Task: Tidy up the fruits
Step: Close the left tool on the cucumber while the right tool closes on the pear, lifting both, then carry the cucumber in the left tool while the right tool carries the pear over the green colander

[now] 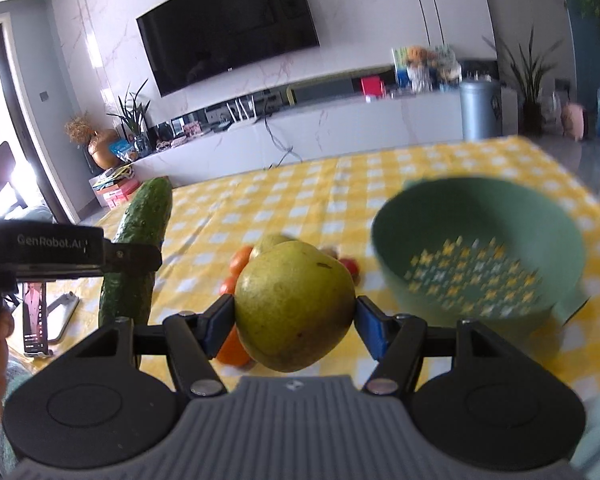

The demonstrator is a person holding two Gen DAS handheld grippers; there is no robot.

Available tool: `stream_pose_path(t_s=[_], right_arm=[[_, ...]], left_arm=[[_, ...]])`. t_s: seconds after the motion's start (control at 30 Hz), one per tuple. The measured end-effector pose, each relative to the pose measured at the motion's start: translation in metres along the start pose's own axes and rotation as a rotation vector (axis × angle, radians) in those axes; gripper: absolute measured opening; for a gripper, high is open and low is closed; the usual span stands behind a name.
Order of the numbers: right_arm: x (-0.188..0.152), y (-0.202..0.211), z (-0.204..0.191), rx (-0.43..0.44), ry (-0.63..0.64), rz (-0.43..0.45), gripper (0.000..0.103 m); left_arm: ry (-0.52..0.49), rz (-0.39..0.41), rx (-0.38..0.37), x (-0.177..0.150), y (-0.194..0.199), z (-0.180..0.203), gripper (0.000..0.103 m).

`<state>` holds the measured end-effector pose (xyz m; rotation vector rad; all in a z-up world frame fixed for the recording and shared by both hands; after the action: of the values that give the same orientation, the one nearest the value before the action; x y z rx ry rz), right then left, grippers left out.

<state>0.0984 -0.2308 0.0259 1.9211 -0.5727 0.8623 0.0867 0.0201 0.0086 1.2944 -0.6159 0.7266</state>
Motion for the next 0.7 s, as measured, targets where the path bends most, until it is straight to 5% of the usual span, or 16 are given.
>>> stream_pose_path(t_s=[0.47, 0.7], right_arm=[[0.068, 0.010, 0.069, -0.100, 0.115, -0.032, 0.063], [0.079, -0.017, 0.102, -0.145, 0.132, -0.102, 0.063]], left_arm=[[-0.060, 0.014, -0.185, 0.059, -0.052, 0.101, 0.043], [-0.063, -0.026, -0.186, 0.066, -0.102, 0.126, 0.043]])
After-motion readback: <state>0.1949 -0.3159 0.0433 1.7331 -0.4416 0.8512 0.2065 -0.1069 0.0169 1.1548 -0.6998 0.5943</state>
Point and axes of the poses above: each gripper's, at about its wrist camera, not at the fingertips, and y roughly against the way its jaws point, z to its right, x to its top, the point moved 3 cm from there along -y, roughly the way its jaws point, and after that the axes turned 4 degrees about -y, right-handed, at the moved point
